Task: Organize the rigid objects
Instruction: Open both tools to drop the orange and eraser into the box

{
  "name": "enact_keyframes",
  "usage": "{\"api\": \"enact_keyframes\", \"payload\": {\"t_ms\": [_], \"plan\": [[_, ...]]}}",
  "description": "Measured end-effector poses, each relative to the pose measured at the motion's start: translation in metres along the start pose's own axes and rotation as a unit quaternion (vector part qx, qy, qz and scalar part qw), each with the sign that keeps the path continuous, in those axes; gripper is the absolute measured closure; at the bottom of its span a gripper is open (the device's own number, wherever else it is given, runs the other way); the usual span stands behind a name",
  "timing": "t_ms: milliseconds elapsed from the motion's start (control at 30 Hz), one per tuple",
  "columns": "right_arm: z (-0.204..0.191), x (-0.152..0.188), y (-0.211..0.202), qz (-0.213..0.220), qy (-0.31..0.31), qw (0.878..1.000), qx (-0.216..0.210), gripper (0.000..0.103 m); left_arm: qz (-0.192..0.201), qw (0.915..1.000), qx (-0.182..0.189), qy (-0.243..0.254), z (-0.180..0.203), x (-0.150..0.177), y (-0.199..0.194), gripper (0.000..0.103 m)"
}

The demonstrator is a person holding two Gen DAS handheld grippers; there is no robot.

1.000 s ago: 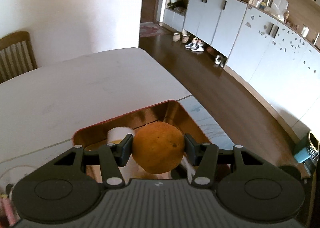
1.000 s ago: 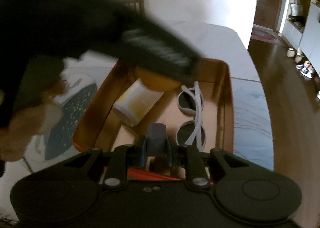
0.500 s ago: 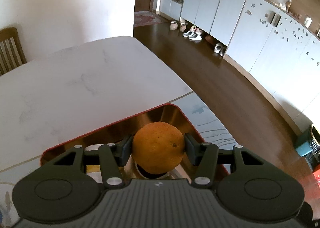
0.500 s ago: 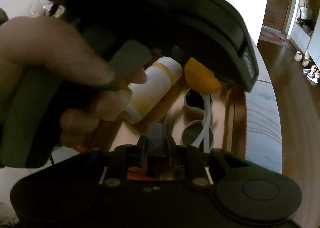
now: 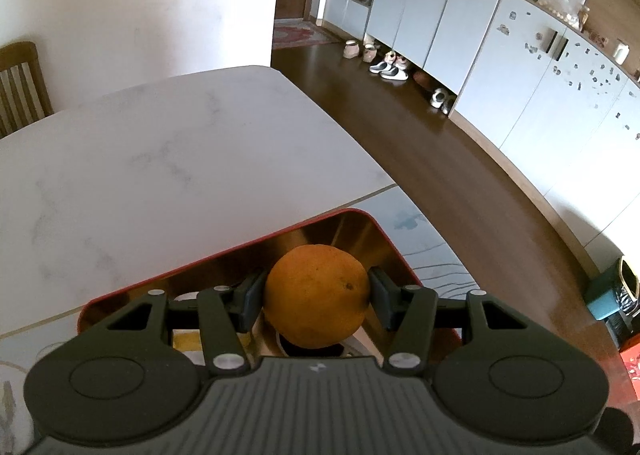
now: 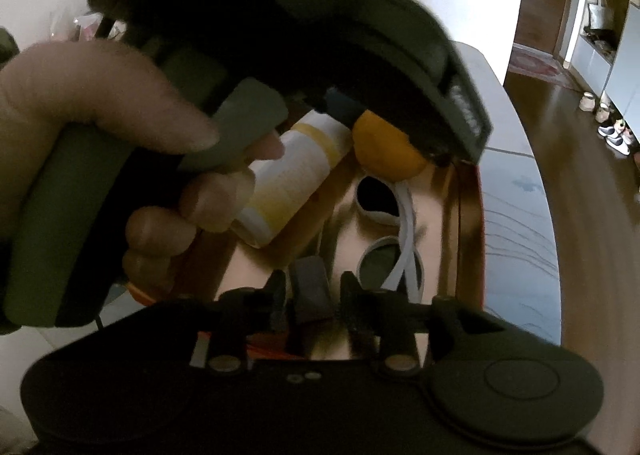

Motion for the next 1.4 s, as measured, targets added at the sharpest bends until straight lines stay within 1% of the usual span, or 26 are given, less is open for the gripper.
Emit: {"api": "enact_keyframes", "payload": {"t_ms": [200, 300, 333, 400, 533, 700, 767, 833, 900, 967, 1000, 1100, 1133, 1200, 1267, 1333, 1400], "plan": [[0.004, -0.001, -0.007, 0.01, 0.02, 1.0, -0.003, 0.061, 0.011, 0.9999, 0.005, -0.011, -0.005, -0.001, -0.01, 0.048], [0.008, -0.003, -0.011, 0.02, 0.031, 0.999, -0.001, 0.054, 0.018, 0.9998, 0.009, -0.007, -0.004, 0.001, -0.019, 0.047], [0.008, -0.004, -0.014, 0.023, 0.033, 0.999, -0.001, 0.052, 0.022, 0.9997, 0.008, -0.004, -0.003, 0.002, -0.023, 0.045], [0.006, -0.003, -0.022, 0.029, 0.036, 0.999, 0.002, 0.05, 0.029, 0.9996, 0.007, -0.001, -0.004, 0.005, -0.031, 0.042], [0.004, -0.005, -0.031, 0.039, 0.043, 0.998, 0.005, 0.046, 0.044, 0.999, 0.002, 0.004, -0.006, 0.011, -0.051, 0.042], [0.0, -0.007, -0.04, 0.052, 0.053, 0.997, 0.013, 0.039, 0.061, 0.9981, -0.004, 0.001, -0.018, 0.023, -0.079, 0.041], [-0.001, -0.009, -0.042, 0.054, 0.061, 0.997, 0.012, 0.037, 0.07, 0.9975, -0.01, -0.001, -0.024, 0.028, -0.091, 0.039], [-0.004, -0.01, -0.045, 0.06, 0.068, 0.996, 0.012, 0.033, 0.077, 0.9969, -0.013, -0.003, -0.03, 0.034, -0.102, 0.032], [-0.009, -0.012, -0.05, 0.066, 0.068, 0.995, 0.012, 0.031, 0.087, 0.9961, -0.013, -0.005, -0.038, 0.041, -0.115, 0.03], [-0.017, -0.012, -0.054, 0.072, 0.066, 0.995, 0.014, 0.023, 0.092, 0.9956, -0.02, -0.005, -0.046, 0.048, -0.125, 0.03], [-0.021, -0.012, -0.055, 0.074, 0.065, 0.995, 0.015, 0.022, 0.094, 0.9953, -0.022, -0.009, -0.05, 0.052, -0.131, 0.029], [-0.034, -0.012, -0.057, 0.078, 0.064, 0.995, 0.014, 0.016, 0.103, 0.9941, -0.026, -0.02, -0.064, 0.063, -0.148, 0.022], [-0.039, -0.012, -0.057, 0.079, 0.063, 0.995, 0.014, 0.014, 0.107, 0.9935, -0.03, -0.024, -0.069, 0.067, -0.154, 0.021], [-0.05, -0.013, -0.057, 0.082, 0.064, 0.995, 0.014, 0.011, 0.111, 0.9927, -0.036, -0.03, -0.08, 0.076, -0.164, 0.021], [-0.061, -0.014, -0.059, 0.085, 0.063, 0.994, 0.01, 0.004, 0.114, 0.9919, -0.043, -0.037, -0.09, 0.083, -0.172, 0.021], [-0.075, -0.016, -0.059, 0.092, 0.06, 0.994, 0.009, 0.0, 0.119, 0.9904, -0.053, -0.047, -0.102, 0.091, -0.182, 0.02], [-0.086, -0.017, -0.059, 0.095, 0.058, 0.994, 0.007, 0.0, 0.129, 0.9877, -0.068, -0.056, -0.116, 0.1, -0.194, 0.02]]}}
Point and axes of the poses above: each gripper's, at about its wrist camera, not at the fingertips, and y roughly the way its jaws point, z to its right, x to its underside, the point moved 2 cm from there along y, roughly the way its jaws point, and after that the axes turned 4 degrees about x, right-handed, at the moved point
